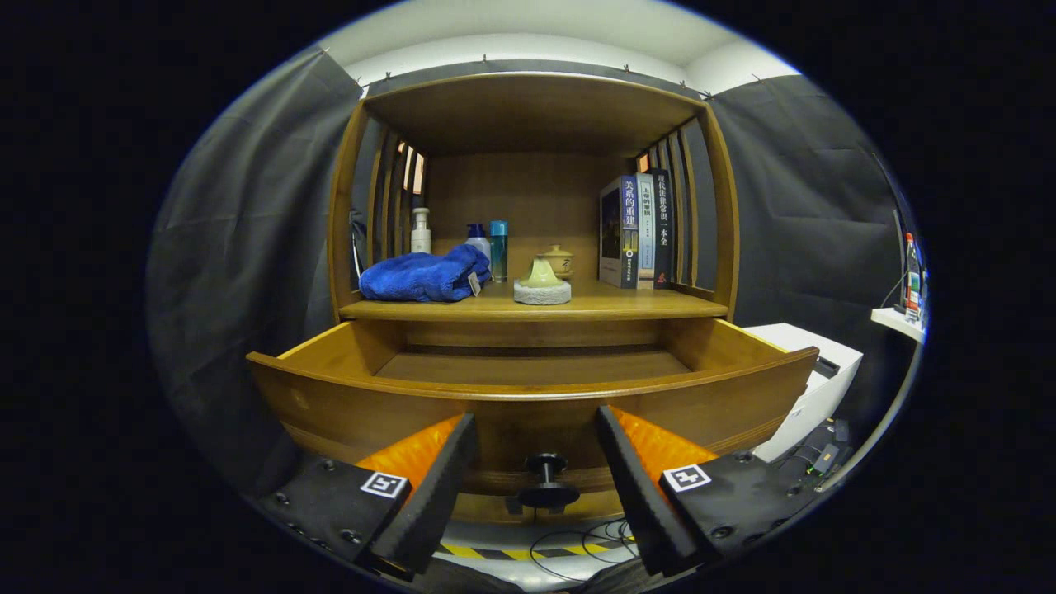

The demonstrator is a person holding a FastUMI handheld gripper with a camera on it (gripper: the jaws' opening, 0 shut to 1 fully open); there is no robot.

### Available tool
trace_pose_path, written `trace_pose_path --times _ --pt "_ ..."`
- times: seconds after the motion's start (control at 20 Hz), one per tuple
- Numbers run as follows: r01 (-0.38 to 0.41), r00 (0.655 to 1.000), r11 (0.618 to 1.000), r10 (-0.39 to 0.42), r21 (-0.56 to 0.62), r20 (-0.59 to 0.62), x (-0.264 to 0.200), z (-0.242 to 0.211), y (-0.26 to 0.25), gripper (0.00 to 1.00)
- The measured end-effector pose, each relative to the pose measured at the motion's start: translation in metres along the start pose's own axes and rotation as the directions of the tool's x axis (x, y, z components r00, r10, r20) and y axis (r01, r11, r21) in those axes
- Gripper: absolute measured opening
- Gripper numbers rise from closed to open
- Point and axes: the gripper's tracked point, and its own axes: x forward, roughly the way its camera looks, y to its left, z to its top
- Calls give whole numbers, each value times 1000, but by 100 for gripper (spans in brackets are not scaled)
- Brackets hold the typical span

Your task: Pull open the drawer, take out the items inside it, and place them on the countertop above the cabinet.

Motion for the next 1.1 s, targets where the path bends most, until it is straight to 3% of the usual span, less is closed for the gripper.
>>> trace_pose_path --times 0.55,1.1 --pt "-16 1000 1000 16 -2 14 86 18 -5 98" --pt "-7 1000 1000 8 -14 25 136 25 -1 99"
